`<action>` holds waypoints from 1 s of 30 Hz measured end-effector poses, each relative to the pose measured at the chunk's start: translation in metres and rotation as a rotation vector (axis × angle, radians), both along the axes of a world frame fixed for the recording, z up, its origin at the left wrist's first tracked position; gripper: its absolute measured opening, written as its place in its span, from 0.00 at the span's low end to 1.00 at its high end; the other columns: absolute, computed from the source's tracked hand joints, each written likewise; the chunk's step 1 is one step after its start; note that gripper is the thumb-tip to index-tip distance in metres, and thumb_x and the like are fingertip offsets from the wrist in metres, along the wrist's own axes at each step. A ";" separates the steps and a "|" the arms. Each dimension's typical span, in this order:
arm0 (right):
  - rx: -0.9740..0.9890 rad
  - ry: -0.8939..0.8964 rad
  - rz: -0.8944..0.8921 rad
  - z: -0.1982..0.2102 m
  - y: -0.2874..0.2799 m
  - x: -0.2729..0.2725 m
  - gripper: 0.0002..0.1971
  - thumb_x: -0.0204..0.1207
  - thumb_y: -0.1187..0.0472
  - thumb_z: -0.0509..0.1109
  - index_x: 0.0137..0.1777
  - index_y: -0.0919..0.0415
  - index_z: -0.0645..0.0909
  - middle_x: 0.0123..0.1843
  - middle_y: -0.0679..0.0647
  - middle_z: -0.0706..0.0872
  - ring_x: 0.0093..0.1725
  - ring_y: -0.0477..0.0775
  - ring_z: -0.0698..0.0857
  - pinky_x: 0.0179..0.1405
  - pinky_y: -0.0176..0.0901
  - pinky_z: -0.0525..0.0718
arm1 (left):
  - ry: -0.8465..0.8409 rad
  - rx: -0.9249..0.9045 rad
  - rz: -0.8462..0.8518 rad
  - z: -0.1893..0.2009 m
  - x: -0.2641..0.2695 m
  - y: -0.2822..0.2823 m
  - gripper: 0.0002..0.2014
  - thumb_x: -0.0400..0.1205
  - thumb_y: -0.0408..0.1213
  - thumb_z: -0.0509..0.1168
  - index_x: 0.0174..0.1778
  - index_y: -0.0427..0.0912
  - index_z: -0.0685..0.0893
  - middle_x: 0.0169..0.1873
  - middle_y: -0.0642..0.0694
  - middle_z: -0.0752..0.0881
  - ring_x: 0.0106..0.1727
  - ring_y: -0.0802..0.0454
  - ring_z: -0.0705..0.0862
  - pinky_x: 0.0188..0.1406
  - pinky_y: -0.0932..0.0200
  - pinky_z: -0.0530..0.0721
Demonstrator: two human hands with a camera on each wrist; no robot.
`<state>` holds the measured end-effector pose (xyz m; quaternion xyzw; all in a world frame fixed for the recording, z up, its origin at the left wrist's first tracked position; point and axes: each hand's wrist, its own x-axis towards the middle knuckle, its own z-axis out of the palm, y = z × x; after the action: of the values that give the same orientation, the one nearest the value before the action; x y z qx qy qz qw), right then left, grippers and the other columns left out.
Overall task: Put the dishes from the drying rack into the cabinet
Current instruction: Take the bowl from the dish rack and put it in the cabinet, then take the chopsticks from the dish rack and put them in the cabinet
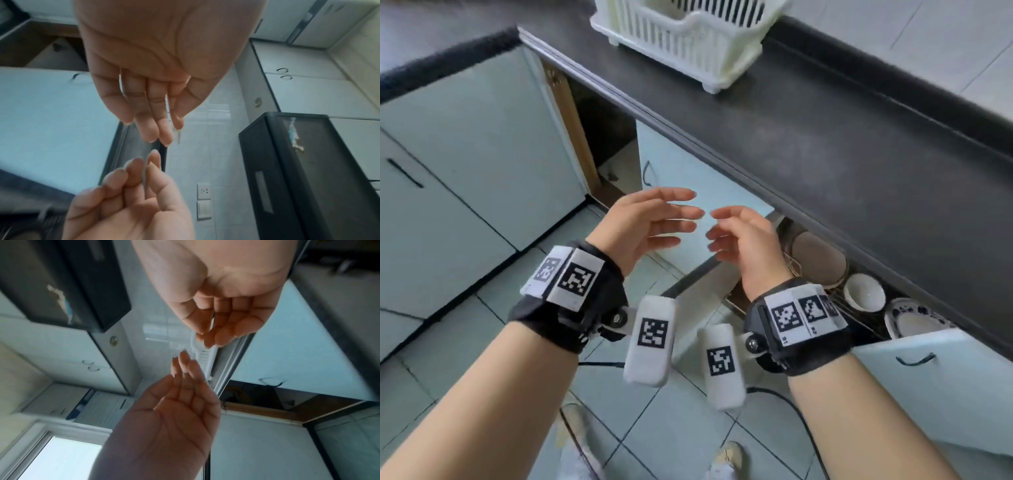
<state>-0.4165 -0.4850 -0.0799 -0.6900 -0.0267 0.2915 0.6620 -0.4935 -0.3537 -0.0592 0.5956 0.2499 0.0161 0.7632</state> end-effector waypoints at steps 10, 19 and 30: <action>0.095 -0.003 0.116 0.036 0.257 -0.091 0.13 0.74 0.72 0.60 0.36 0.55 0.79 0.31 0.52 0.83 0.20 0.41 0.79 0.21 0.30 0.75 | -0.020 0.172 0.248 0.049 -0.103 0.244 0.12 0.78 0.31 0.58 0.41 0.52 0.84 0.30 0.57 0.91 0.31 0.63 0.86 0.38 0.62 0.77; -0.070 -0.167 -0.061 0.032 0.293 0.010 0.11 0.75 0.70 0.61 0.40 0.55 0.79 0.34 0.51 0.83 0.31 0.47 0.80 0.28 0.31 0.78 | -0.061 0.116 0.010 0.038 0.022 0.302 0.13 0.78 0.29 0.56 0.41 0.51 0.83 0.30 0.55 0.90 0.30 0.63 0.85 0.35 0.65 0.78; 0.021 -0.180 -0.290 0.054 0.356 0.207 0.12 0.72 0.72 0.61 0.37 0.54 0.78 0.33 0.52 0.83 0.30 0.48 0.79 0.28 0.34 0.77 | -0.057 0.172 -0.055 0.063 0.217 0.395 0.10 0.77 0.29 0.59 0.41 0.49 0.83 0.30 0.54 0.90 0.31 0.60 0.86 0.36 0.63 0.78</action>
<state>-0.2097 -0.1293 -0.0260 -0.7030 0.0109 0.1298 0.6992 -0.2769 0.0409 0.0041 0.6648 0.2093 0.0333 0.7164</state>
